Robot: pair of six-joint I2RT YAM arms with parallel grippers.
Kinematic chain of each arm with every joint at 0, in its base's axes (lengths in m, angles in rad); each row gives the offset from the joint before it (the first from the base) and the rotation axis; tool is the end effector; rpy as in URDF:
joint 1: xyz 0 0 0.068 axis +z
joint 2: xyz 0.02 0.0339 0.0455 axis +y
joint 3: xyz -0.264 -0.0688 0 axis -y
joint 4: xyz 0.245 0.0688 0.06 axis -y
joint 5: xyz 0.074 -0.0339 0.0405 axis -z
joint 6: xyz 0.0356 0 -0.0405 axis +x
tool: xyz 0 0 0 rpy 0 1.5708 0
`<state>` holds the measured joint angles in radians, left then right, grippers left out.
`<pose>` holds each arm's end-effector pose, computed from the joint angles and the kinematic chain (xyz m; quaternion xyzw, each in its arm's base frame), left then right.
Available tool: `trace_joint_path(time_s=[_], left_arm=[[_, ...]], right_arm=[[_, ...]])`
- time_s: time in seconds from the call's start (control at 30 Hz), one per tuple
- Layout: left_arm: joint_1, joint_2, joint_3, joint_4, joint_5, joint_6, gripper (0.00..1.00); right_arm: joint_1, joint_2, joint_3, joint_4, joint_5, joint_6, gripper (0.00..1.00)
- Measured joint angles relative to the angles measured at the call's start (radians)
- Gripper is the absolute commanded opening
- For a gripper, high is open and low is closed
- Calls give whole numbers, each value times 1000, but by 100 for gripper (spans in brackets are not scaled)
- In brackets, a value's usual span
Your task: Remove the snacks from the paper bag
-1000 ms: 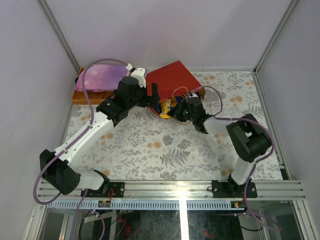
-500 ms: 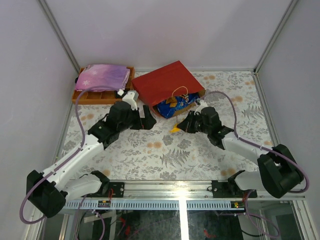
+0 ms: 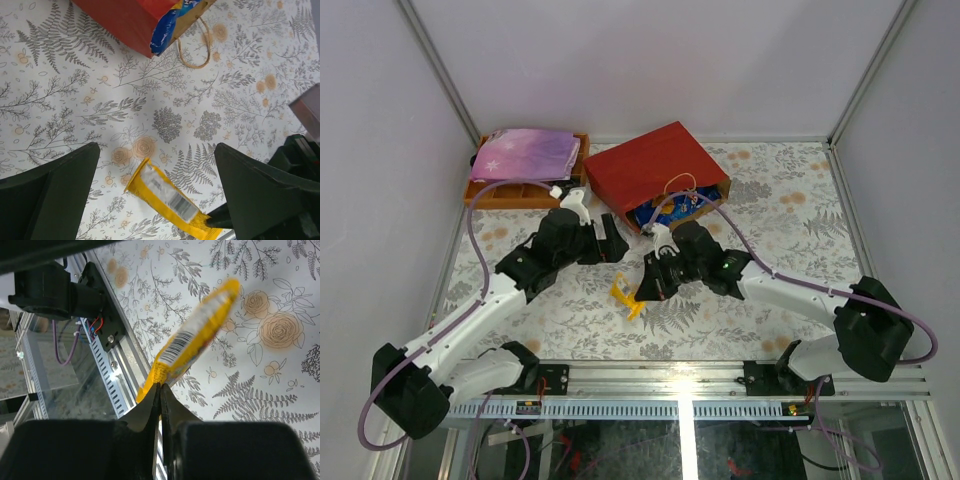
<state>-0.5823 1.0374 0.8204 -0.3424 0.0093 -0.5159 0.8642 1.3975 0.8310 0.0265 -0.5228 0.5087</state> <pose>0.1926 -0.1272 0.2885 0.0313 0.8743 -0.2563 0.4111 0.1834 0.2422 0.2388 -0.2740 0.8048 0.4757 0.2258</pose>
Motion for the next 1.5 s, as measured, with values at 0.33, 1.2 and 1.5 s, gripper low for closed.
trace_joint_path(time_s=[0.33, 1.2, 1.5], left_arm=[[-8, 29, 0, -20, -93, -8, 83], [-13, 243, -280, 412, 377, -132, 0], [0, 332, -312, 550, 445, -182, 0]], right_arm=[[-177, 21, -118, -129, -5, -138, 87], [-51, -8, -487, 612, 23, 330, 0], [-38, 309, -453, 1022, -48, 500, 0]])
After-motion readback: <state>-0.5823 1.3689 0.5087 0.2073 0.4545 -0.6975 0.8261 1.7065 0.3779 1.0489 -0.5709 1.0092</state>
